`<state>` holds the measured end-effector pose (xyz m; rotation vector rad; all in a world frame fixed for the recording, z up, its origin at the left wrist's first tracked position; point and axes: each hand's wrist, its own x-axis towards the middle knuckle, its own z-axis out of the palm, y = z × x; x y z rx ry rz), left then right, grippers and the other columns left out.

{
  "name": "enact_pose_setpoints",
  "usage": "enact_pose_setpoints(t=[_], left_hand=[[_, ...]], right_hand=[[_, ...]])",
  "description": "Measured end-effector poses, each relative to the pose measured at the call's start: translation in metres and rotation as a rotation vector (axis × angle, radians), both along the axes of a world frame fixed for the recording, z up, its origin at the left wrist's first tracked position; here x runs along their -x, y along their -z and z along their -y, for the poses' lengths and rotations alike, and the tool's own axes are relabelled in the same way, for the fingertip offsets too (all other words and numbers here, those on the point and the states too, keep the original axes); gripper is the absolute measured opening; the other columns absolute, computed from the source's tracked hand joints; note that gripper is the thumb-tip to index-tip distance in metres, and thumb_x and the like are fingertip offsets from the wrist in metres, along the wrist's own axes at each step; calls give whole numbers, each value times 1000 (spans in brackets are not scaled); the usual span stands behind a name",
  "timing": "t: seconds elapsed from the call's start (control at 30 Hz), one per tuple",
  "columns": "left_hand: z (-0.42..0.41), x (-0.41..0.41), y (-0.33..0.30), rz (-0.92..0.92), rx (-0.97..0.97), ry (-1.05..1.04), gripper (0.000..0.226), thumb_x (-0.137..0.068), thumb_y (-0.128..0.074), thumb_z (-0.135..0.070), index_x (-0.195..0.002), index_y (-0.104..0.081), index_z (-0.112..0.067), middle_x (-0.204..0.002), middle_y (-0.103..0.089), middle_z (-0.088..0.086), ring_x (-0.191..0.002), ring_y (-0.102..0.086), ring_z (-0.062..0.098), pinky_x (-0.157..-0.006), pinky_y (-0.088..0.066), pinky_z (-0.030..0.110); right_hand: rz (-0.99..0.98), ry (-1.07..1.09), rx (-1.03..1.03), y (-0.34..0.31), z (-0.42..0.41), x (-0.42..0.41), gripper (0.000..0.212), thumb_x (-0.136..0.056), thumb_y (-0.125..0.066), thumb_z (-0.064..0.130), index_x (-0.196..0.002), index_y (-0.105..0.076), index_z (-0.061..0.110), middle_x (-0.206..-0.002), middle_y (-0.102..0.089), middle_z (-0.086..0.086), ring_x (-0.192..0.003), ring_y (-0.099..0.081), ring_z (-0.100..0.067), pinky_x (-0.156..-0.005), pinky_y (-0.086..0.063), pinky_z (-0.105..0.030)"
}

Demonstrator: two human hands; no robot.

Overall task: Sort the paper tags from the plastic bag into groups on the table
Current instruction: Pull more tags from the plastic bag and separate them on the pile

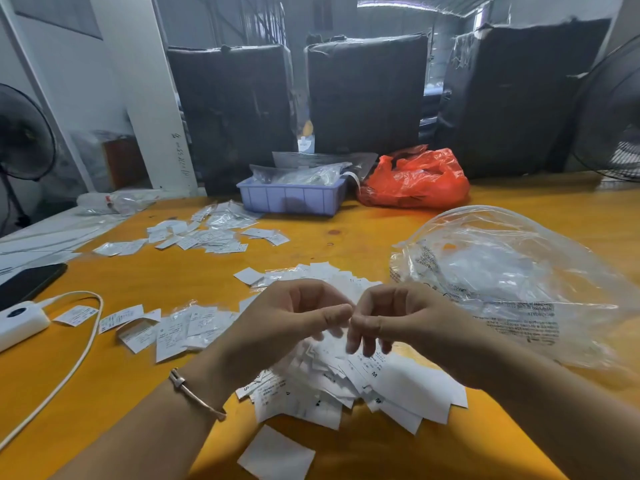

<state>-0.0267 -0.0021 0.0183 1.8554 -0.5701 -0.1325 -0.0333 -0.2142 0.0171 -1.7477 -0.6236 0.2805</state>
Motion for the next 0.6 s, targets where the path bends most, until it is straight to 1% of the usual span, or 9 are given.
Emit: enact_pose_setpoints(t=[0.07,0.17,0.27,0.3,0.33,0.37,0.47,0.53,0.6], left_hand=[[0,0,0,-1,13,1,24,-84,-71,-34,-90,-75,-11,-78,-72,6,-74,-66,13,-65,-50,19],[-3,-1,-1,8,35,-24,22,-81,-71,-30,-85,-76,-9,-75,-72,7,-71,-66,14,-63,-49,20],[-9,-4,-2,4,83,-106,25,-76,-74,-31,-81,-75,-6,-72,-72,7,-67,-65,13,-61,-49,19],[-11,-4,-2,-3,93,-134,27,-73,-75,-33,-79,-74,-6,-71,-71,7,-66,-64,13,-61,-48,19],[-13,-5,-2,-9,99,-155,27,-70,-77,-35,-76,-73,-8,-69,-70,7,-65,-62,13,-61,-48,19],[-15,-6,-2,-16,102,-170,26,-68,-78,-36,-73,-73,-12,-68,-69,6,-64,-61,13,-61,-48,19],[-17,-8,-2,-27,101,-187,23,-63,-81,-37,-69,-73,-16,-67,-66,7,-63,-59,14,-62,-49,21],[-17,-8,-1,-30,103,-180,21,-63,-83,-34,-69,-73,-16,-67,-65,6,-63,-58,14,-63,-50,21],[-16,-7,-1,-30,102,-167,18,-64,-84,-30,-68,-72,-16,-67,-65,5,-63,-59,14,-64,-51,21]], right_hand=[[19,19,34,-1,0,0,22,-86,-67,27,-86,-68,5,-85,-74,-11,-73,-63,-18,-64,-46,-25],[67,98,91,0,2,-1,14,-86,-70,23,-82,-69,9,-81,-74,-7,-70,-63,-15,-63,-48,-25],[279,317,241,5,3,-5,10,-84,-72,19,-77,-69,13,-72,-71,-1,-65,-61,-14,-64,-51,-34],[354,374,319,7,4,-6,9,-83,-73,20,-77,-69,16,-70,-68,2,-63,-59,-8,-63,-51,-33],[399,400,378,7,4,-6,8,-82,-74,23,-78,-69,19,-70,-66,5,-62,-57,-4,-61,-49,-29],[408,394,419,7,5,-6,8,-81,-76,26,-79,-70,21,-72,-65,7,-62,-56,-1,-60,-48,-25],[352,315,555,5,7,-5,20,-71,-81,41,-82,-69,28,-79,-63,10,-70,-57,0,-59,-44,-18],[328,280,682,5,8,-4,34,-64,-82,52,-85,-67,30,-84,-60,12,-75,-54,-1,-63,-44,-19],[322,277,786,5,6,-4,45,-59,-81,59,-88,-64,29,-87,-59,12,-78,-54,-3,-68,-49,-26]])
